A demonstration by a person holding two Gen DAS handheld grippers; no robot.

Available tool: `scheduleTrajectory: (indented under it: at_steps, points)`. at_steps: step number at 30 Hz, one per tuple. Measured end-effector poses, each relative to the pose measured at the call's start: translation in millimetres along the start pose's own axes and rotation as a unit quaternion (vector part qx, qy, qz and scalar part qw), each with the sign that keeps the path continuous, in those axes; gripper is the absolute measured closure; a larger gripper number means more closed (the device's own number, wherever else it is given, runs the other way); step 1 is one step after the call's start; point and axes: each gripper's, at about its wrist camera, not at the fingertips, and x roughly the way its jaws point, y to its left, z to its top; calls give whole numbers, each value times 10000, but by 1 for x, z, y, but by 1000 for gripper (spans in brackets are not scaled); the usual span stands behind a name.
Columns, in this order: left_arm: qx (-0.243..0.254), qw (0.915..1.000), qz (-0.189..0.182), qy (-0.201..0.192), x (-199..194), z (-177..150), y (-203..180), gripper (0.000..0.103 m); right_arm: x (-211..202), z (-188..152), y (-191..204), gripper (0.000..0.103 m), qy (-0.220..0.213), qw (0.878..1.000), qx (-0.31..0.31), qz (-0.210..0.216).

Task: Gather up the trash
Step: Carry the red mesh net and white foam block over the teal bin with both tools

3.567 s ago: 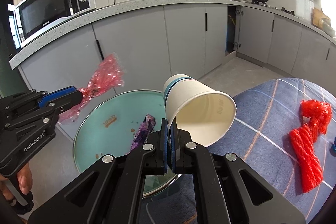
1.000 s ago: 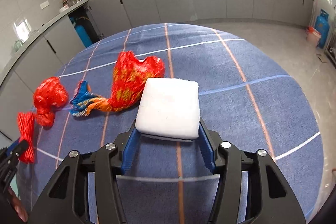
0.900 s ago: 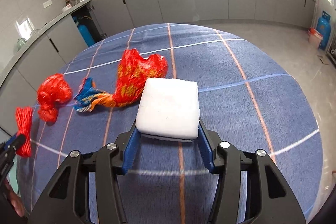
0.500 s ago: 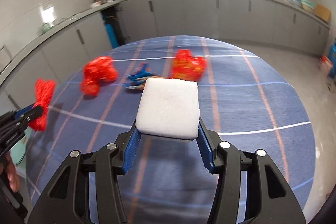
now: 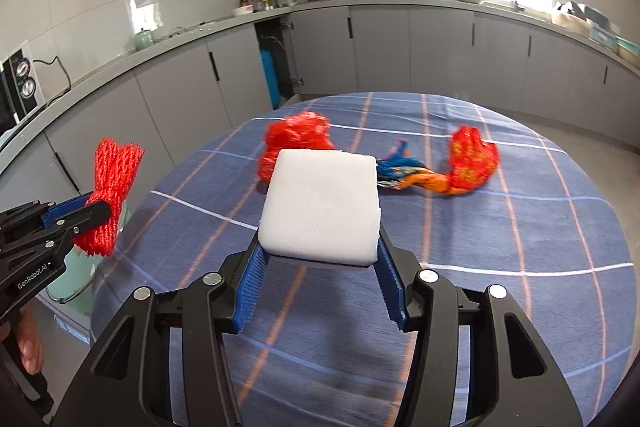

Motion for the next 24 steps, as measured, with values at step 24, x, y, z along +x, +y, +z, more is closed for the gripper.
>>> scheduleTrajectory:
  at_steps: [24]
  points:
    - [-321, 9981, 519, -112, -31, -15, 65, 82, 13, 19, 90, 51, -243, 9962, -641, 539]
